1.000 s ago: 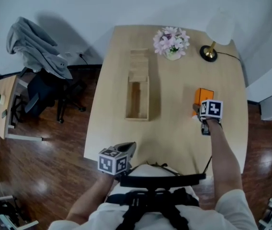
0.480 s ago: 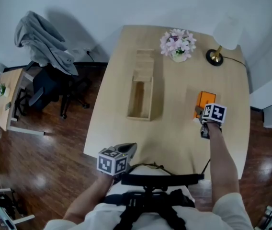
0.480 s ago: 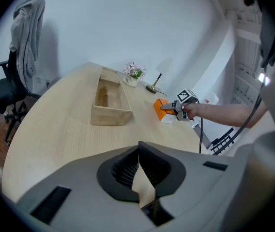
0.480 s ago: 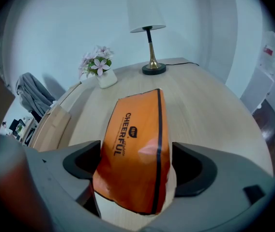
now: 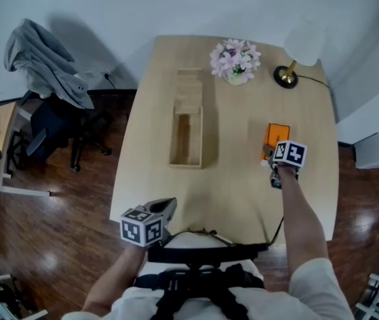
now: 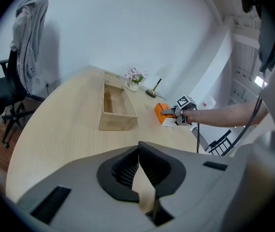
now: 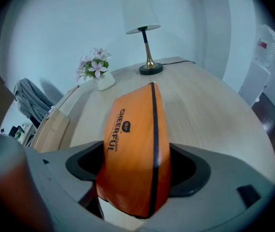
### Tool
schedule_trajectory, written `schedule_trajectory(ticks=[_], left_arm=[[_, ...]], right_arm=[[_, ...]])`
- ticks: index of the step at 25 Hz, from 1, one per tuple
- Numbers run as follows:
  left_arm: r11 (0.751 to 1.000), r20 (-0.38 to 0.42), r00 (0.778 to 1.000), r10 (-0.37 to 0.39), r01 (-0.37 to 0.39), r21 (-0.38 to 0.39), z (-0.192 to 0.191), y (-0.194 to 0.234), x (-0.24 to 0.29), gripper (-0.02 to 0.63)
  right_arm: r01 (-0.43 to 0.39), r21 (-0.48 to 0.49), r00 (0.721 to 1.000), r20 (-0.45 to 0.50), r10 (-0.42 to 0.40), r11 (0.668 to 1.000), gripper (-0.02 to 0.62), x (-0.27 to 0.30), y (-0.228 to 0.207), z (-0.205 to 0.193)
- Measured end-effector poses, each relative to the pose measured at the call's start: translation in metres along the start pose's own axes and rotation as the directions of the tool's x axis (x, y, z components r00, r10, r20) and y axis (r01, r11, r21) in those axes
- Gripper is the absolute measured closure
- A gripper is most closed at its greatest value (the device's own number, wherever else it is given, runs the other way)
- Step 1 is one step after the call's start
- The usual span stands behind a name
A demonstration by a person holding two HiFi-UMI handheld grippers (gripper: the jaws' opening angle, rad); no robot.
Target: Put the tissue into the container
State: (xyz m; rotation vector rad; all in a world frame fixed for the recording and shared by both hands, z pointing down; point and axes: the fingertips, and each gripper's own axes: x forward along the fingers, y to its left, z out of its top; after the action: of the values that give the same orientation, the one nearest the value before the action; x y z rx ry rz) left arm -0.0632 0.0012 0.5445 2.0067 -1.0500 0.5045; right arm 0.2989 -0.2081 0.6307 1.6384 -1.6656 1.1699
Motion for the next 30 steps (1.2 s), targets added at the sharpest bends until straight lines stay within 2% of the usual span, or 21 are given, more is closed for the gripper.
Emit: schedule_trajectory(ticks=[2, 6, 13, 23, 30], left_arm=[[1.0, 0.01, 1.0, -0.013, 0.013, 0.002, 0.003, 0.002, -0.002, 0.606], [0.999, 0.022, 0.999, -0.042, 0.042, 0.015, 0.008, 0.006, -0.003, 0.606], [0.997, 0.065, 0.995, -0.074, 0.072, 0.034, 0.032, 0.012, -0.004, 0.606], [0.997, 0.117, 0.99, -0.081, 0.081, 0.002, 0.06, 0.028, -0.001, 0.606], [0.995, 0.141, 0.985, -0.104, 0.104, 0.01, 0.074, 0.03, -0.003, 0.606]], right_arm=[[0.014, 0.009, 1.0, 0.005, -0.014, 1.0, 0.207, -0.005, 0.0, 0.001], [0.041, 0.01, 0.999, 0.005, -0.041, 0.999, 0.22, -0.013, -0.002, -0.006], [0.02, 0.078, 0.999, 0.037, -0.023, 0.997, 0.224, -0.029, 0.002, -0.014], [-0.024, 0.109, 0.996, 0.084, 0.015, 0.994, 0.224, -0.044, 0.02, -0.011], [-0.089, 0.101, 0.989, 0.127, 0.076, 0.991, 0.224, -0.053, 0.056, 0.001]])
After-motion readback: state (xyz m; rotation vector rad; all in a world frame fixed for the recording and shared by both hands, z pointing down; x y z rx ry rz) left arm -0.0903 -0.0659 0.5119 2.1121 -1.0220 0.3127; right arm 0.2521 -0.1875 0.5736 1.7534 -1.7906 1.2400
